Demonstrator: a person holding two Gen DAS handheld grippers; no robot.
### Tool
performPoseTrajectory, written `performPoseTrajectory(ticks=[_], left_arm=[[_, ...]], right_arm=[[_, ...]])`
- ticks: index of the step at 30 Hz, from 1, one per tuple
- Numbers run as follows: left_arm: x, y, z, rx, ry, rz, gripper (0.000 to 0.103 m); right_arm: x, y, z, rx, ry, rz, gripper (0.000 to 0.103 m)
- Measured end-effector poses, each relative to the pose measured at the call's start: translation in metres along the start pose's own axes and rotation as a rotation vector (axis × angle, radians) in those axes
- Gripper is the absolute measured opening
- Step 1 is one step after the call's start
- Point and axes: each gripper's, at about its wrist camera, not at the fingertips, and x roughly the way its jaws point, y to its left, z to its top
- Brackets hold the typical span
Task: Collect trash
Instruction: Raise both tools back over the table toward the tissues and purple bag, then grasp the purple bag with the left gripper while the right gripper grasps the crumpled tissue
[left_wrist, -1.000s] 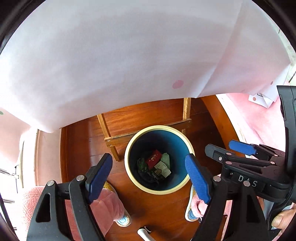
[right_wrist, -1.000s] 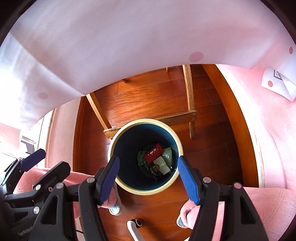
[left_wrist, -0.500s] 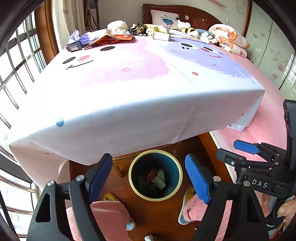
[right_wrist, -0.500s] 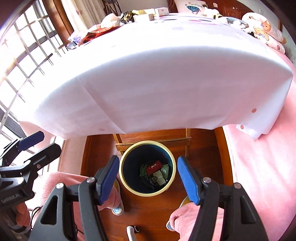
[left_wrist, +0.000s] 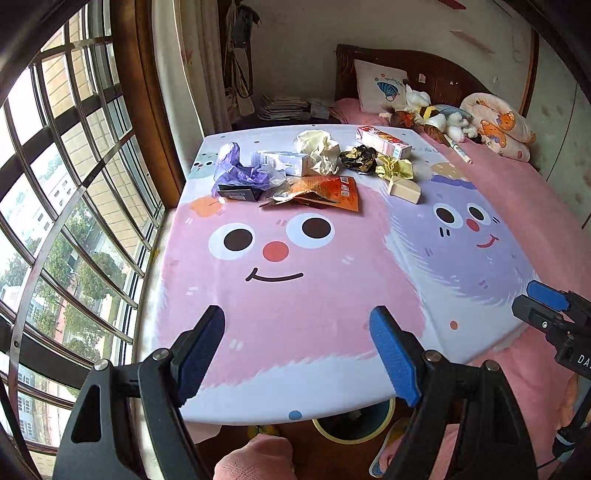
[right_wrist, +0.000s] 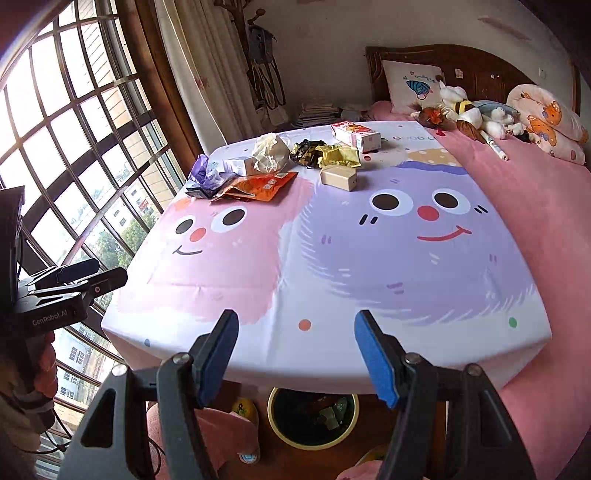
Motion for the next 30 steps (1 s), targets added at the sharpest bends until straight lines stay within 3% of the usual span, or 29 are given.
performPoseTrajectory(ticks=[6, 15, 22, 26, 30], left_arm=[[0.021, 0.036, 0.071, -0.020, -0.023, 0.027, 0.079], [0.101, 0.082, 0.156, -0.075, 0.005, 0.055, 0.079], [0.189, 0.117, 0.194, -0.174, 0.112, 0.046, 0.079], [0.233, 0.127, 0.201, -0.206, 0.185, 0.004, 0.079], [0.263, 0.128, 0.204, -0.225, 0.217, 0.010, 0.079]], right_arm=[[0.037, 0.017, 0.083, -0.006, -0.012, 0.015, 0.061], [0.145, 0.036, 0.185, 0.047, 0.073, 0.064, 0.061], [0.235, 0.035, 0.238, 0.093, 0.148, 0.054, 0.061], [0.272, 0.033, 0.254, 0.113, 0.164, 0.050, 0.061], [0.301, 0.031, 0.263, 0.116, 0.191, 0.038, 0.061]])
